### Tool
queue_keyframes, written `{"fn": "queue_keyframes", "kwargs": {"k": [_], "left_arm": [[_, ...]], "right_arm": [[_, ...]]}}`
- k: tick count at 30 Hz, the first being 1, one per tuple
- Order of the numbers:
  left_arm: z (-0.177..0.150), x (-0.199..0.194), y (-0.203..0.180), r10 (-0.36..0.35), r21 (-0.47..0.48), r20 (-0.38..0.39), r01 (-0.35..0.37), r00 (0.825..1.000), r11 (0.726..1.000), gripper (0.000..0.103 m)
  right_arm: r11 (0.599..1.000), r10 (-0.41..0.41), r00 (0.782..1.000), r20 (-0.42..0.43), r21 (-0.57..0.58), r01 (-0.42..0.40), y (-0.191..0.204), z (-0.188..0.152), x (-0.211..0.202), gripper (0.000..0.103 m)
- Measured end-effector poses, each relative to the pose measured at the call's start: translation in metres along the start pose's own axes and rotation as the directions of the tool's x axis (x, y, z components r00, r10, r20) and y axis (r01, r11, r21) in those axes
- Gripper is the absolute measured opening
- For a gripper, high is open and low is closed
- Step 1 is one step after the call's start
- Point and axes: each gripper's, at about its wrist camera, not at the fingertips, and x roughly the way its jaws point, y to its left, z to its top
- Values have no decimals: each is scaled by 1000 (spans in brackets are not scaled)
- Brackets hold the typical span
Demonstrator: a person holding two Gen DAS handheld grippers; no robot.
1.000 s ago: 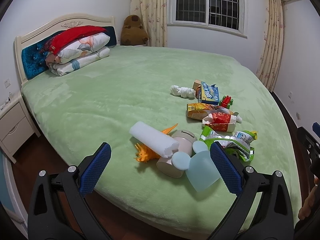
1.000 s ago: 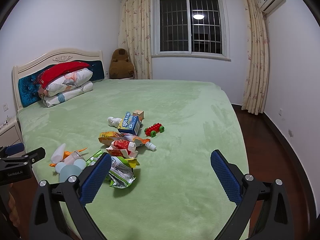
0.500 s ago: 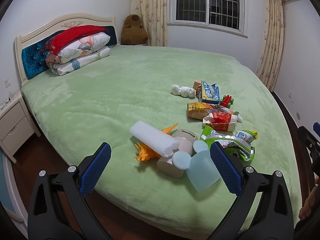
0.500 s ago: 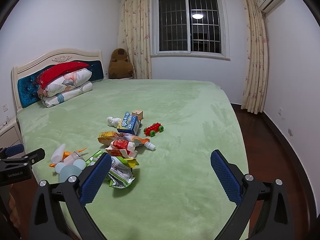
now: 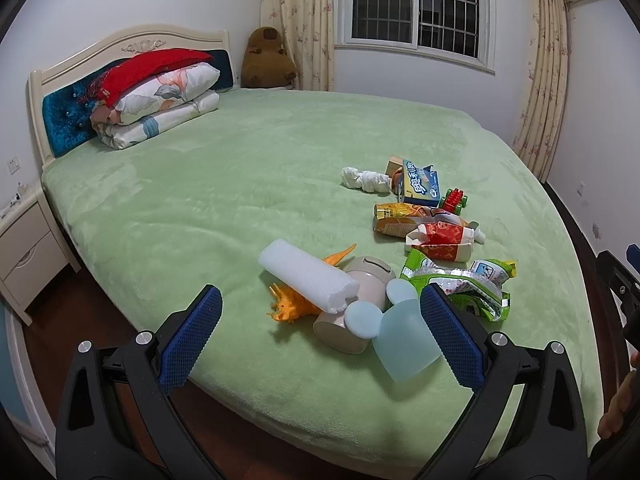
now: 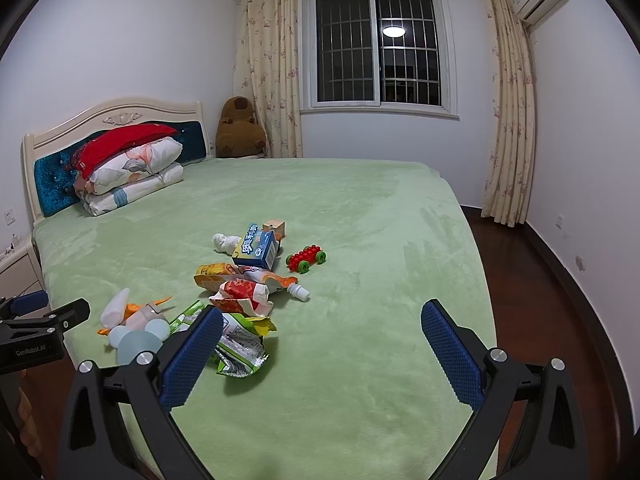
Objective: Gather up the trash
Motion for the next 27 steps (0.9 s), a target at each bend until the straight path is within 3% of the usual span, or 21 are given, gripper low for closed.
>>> {"fn": "queue_keyframes", "kwargs": {"k": [27], "left_arm": [[0,4,4,4,-7,-15,-4,1000,1000,97]], "right_arm": [[1000,1,1000,-9,7,-1,0,-2,6,98]]}}
